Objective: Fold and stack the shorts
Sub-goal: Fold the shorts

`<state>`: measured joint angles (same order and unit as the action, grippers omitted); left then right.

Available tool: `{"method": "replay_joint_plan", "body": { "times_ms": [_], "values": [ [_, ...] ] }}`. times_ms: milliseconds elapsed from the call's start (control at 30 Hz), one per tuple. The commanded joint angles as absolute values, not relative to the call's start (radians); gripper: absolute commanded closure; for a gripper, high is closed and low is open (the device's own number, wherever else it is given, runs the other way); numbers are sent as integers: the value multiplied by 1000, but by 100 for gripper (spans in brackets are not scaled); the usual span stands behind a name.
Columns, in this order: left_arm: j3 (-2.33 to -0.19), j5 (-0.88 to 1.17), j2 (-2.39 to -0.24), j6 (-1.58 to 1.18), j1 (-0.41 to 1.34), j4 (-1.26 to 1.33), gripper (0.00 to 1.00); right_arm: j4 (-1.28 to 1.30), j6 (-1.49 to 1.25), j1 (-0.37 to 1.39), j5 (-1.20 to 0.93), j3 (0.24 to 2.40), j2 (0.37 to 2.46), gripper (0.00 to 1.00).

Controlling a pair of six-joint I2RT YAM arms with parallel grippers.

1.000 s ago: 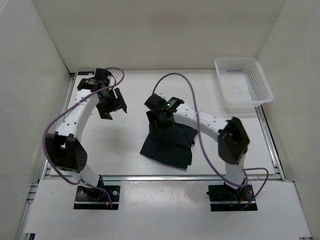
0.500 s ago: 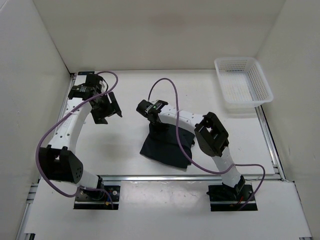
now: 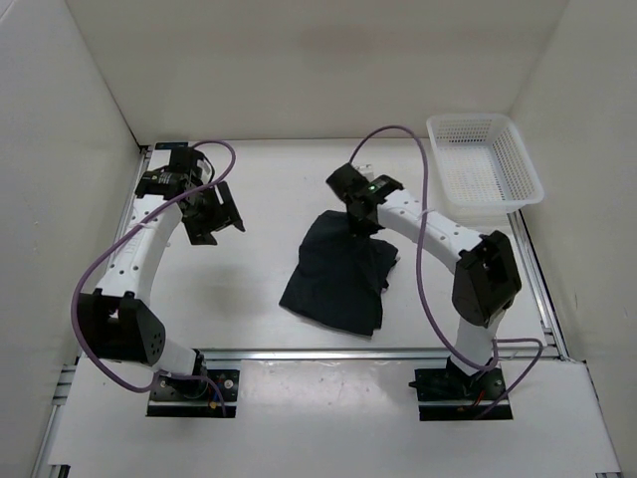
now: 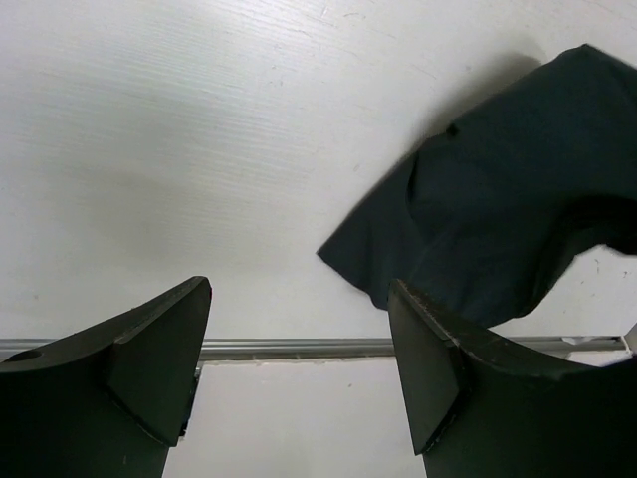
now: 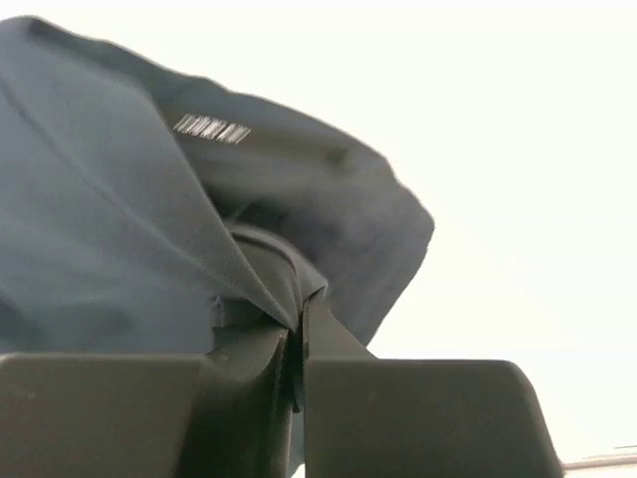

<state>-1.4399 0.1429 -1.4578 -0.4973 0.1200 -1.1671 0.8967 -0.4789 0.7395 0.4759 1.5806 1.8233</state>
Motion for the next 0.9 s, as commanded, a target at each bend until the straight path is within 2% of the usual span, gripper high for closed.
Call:
{"method": "replay_joint_plan", "body": {
  "times_ms": [0,33,67,133,200,233,267,333,367,400,500,533,633,867],
  "values": [
    [-1430,173,-1442,-488,126,-1147,18,841,-327,614,502,1568,1799,100],
    [-1419,173,-1442,-488,135,-1147,18,828,-318,585,492,1583,1808,98],
    [-1419,173,-1442,-488,144,-1147,16,828,-318,554,492,1615,1833,77],
    [-1410,183,-1451,-488,155,-1138,15,859,-353,481,453,1644,1844,53],
    [-1399,192,-1460,-488,178,-1128,15,859,-362,465,416,1635,1821,22],
    [-1399,192,-1472,-488,189,-1127,15,859,-373,465,416,1625,1806,16],
    [-1387,192,-1473,-488,198,-1117,15,859,-388,465,432,1615,1772,16],
    [-1387,192,-1497,-499,222,-1108,15,859,-425,491,471,1579,1732,24],
    [-1387,192,-1506,-508,241,-1097,15,859,-436,505,471,1565,1692,34],
    [-1387,192,-1515,-508,251,-1097,15,859,-436,514,438,1534,1674,49],
    [-1399,192,-1542,-518,284,-1088,15,845,-448,548,400,1511,1660,68],
    [-1408,192,-1555,-518,284,-1078,16,845,-448,557,385,1500,1660,78],
    [-1419,192,-1566,-528,311,-1078,16,835,-437,604,350,1500,1704,92],
    [-1419,181,-1566,-528,321,-1078,16,824,-414,653,325,1534,1856,100]
  ]
}}
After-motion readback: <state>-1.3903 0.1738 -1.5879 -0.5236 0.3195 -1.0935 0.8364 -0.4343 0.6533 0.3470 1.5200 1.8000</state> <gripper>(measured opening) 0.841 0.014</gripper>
